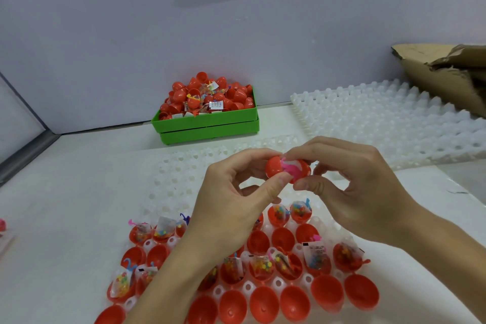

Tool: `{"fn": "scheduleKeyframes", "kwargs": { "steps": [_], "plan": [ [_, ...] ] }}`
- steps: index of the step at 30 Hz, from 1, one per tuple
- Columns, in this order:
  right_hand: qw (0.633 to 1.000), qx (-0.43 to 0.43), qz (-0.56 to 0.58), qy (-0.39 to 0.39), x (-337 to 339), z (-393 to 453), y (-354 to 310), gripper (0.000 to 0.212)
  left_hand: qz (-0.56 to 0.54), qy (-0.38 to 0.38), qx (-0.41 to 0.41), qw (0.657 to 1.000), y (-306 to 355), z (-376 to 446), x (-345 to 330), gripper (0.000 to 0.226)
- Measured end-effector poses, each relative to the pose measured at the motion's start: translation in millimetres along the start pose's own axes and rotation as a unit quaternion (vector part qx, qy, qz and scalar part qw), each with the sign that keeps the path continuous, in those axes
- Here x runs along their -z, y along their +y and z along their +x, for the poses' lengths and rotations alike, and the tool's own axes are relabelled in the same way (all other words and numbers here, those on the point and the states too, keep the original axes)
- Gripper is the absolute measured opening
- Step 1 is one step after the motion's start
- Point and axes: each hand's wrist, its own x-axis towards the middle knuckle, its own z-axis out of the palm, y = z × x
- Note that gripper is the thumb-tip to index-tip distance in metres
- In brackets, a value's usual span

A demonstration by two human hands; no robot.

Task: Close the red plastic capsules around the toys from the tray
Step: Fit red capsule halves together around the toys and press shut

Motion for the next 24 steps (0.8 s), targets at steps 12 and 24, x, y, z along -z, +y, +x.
{"fn": "scheduleKeyframes", "kwargs": {
  "steps": [12, 24],
  "plan": [
    [1.000, 0.019, -0.002, -0.008, 0.0, -0.7, 1.9, 0.024, 0.002, 0.000, -0.006, 1.000, -3.3, -0.3, 1.8, 0.031],
    [0.996, -0.073, 0.048, 0.018, -5.2, -1.3, 1.0, 0.049, 0.047, -0.014, 0.011, 0.999, -11.5, -0.5, 4.5, 0.030]
  ]
}}
